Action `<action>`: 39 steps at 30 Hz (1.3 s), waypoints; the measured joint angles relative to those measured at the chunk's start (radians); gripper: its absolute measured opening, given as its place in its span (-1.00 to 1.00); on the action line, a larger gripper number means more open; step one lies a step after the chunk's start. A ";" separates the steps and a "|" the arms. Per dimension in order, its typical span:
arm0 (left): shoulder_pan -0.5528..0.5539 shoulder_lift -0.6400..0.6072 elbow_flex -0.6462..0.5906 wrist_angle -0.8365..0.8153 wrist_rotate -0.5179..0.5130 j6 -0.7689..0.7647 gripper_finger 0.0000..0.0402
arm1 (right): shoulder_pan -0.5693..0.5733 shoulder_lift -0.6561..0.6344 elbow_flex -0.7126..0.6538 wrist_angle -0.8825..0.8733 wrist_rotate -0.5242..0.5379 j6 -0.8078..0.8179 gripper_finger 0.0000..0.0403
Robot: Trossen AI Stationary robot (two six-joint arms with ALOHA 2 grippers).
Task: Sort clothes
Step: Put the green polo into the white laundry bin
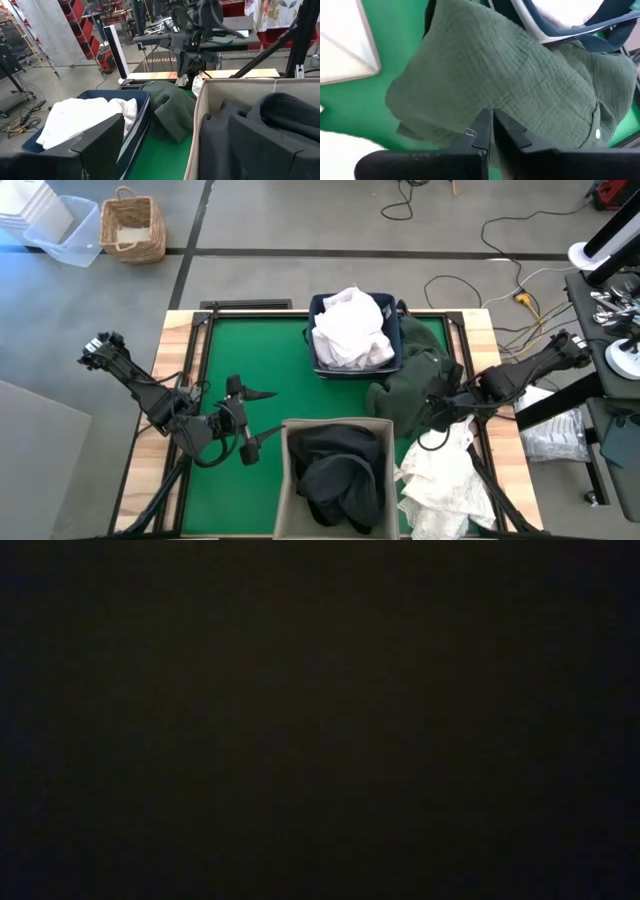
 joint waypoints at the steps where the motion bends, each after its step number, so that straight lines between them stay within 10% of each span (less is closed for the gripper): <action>1: 0.000 0.000 0.000 0.000 0.001 -0.006 0.63 | 0.000 0.000 -0.010 0.008 0.004 0.000 -0.94; 24: -0.002 0.000 -0.001 0.003 0.046 -0.116 0.63 | 0.000 0.013 -0.043 0.106 0.004 -0.074 -0.90; 39: -0.002 0.000 -0.003 0.002 0.047 -0.116 0.63 | 0.000 0.094 -0.045 0.150 0.073 -0.078 0.11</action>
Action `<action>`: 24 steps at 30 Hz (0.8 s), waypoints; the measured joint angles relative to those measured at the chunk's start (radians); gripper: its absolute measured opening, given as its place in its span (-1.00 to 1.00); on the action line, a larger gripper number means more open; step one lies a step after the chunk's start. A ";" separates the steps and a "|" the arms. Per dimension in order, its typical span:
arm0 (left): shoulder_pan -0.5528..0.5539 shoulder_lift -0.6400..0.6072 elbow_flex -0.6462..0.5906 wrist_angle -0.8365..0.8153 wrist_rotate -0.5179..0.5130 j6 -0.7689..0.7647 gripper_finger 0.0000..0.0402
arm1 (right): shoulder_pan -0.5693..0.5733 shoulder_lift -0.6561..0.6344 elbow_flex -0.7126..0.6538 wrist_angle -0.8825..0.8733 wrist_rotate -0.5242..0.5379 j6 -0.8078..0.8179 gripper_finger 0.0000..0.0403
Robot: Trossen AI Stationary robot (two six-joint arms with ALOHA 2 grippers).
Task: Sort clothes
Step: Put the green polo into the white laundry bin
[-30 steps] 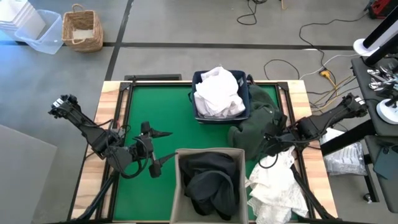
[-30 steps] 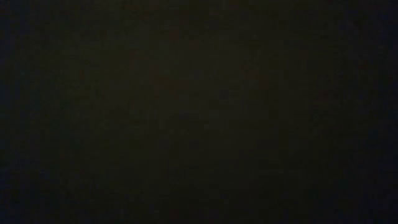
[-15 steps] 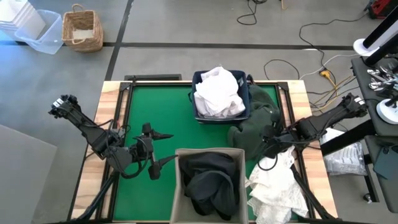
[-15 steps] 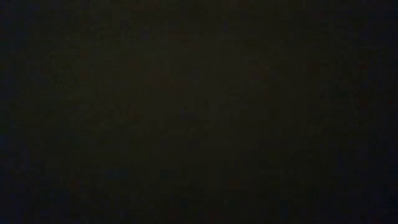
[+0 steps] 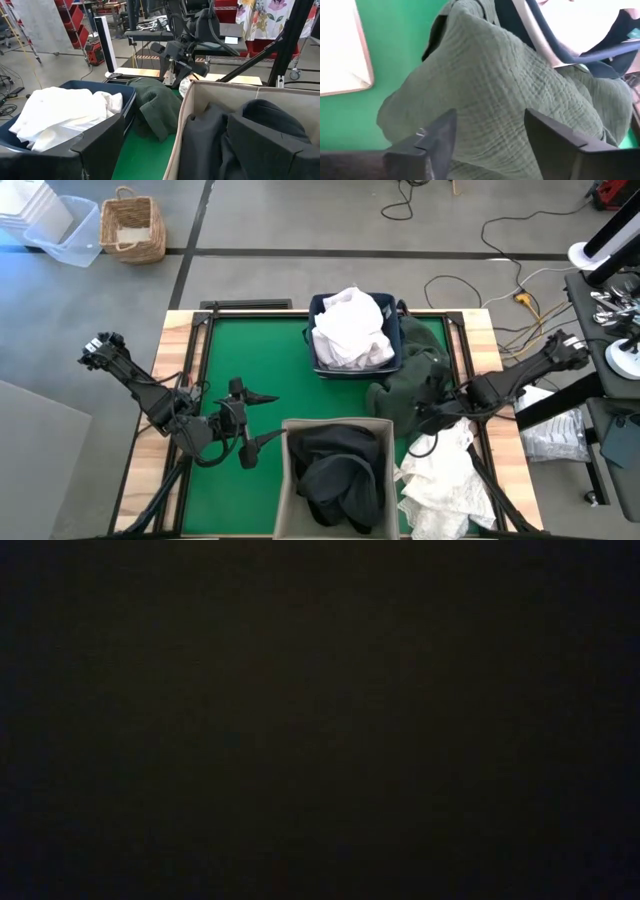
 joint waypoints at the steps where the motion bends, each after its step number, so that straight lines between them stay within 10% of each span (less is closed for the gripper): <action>1: 0.000 0.000 0.000 0.000 0.000 0.000 0.63 | 0.000 0.008 0.000 0.001 0.007 0.003 0.15; 24: 0.001 0.008 0.000 -0.010 0.000 0.001 0.63 | -0.007 0.155 -0.001 0.046 0.063 0.082 0.22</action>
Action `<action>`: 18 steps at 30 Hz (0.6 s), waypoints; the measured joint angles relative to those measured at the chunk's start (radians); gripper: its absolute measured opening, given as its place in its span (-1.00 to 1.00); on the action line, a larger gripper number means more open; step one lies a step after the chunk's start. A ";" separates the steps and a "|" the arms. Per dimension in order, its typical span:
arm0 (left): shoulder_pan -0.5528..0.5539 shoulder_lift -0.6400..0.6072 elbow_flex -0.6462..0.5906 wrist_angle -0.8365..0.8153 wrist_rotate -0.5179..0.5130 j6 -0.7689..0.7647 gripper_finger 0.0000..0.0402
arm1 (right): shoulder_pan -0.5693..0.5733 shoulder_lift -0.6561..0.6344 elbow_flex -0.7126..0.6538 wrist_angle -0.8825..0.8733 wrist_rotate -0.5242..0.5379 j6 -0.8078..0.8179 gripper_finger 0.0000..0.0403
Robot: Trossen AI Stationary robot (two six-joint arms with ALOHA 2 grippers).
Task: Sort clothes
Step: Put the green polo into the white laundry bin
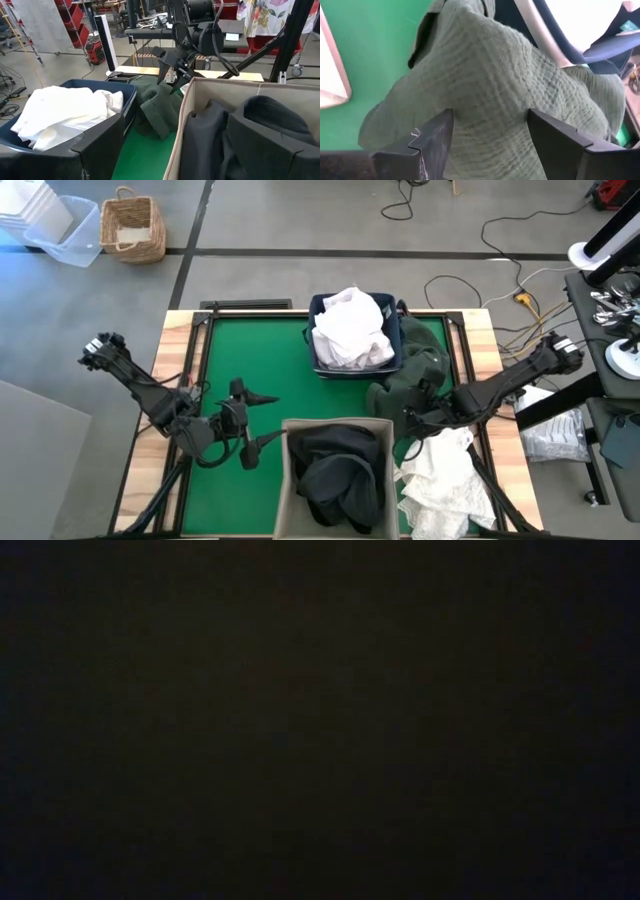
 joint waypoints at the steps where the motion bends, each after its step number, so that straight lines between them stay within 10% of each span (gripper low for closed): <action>1: 0.000 0.004 0.000 0.000 0.001 0.000 0.63 | -0.002 0.004 0.000 0.002 0.000 0.010 0.22; 10: -0.001 0.059 0.000 0.010 -0.037 0.003 0.63 | -0.034 0.046 0.000 0.005 0.003 0.113 0.10; 18: 0.000 0.073 0.000 0.011 -0.047 0.007 0.63 | -0.055 0.074 0.000 0.005 0.005 0.173 -0.42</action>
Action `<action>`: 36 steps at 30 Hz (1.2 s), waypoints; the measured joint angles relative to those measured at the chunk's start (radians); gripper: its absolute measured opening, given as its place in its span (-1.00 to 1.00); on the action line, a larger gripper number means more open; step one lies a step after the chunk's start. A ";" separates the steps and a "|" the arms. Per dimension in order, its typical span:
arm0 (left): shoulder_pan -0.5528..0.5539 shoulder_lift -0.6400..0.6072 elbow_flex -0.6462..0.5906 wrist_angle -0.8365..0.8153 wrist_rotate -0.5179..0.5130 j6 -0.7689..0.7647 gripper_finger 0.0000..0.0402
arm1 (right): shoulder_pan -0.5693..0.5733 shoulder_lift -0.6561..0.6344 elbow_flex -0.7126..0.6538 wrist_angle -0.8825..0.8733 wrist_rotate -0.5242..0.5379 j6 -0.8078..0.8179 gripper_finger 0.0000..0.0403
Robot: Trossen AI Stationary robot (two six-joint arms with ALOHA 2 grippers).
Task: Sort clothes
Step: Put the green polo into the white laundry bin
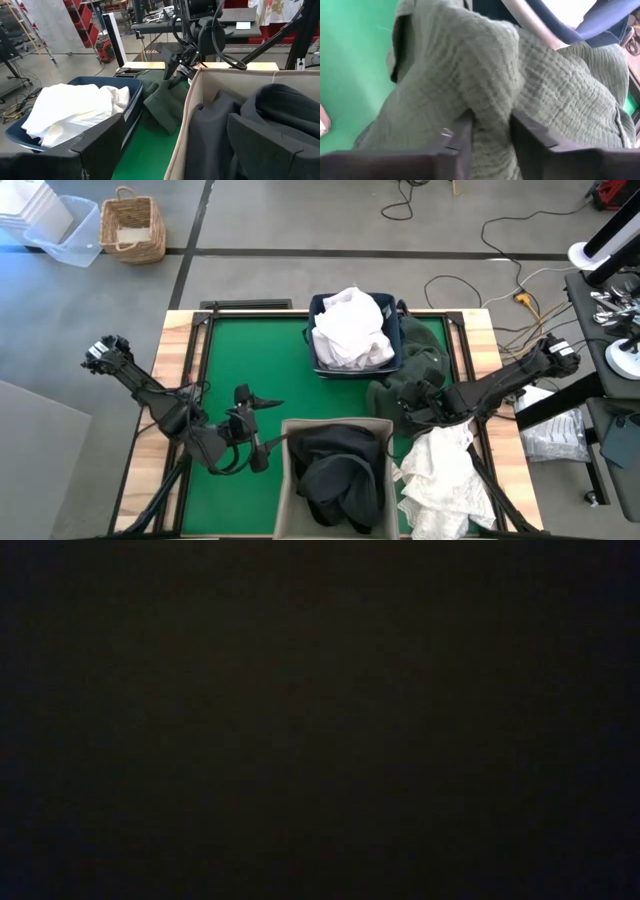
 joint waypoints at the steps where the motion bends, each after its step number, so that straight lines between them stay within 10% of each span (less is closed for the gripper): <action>1: 0.000 0.000 0.000 0.000 0.000 0.000 0.63 | -0.002 0.002 0.000 0.000 -0.001 0.005 -0.51; 7: 0.000 0.000 0.000 0.000 -0.002 0.000 0.63 | -0.002 0.003 0.000 0.000 -0.009 0.011 -0.92; 36: 0.000 -0.002 0.021 -0.019 -0.158 0.163 0.63 | 0.033 -0.182 0.334 -0.077 -0.050 -0.206 -0.96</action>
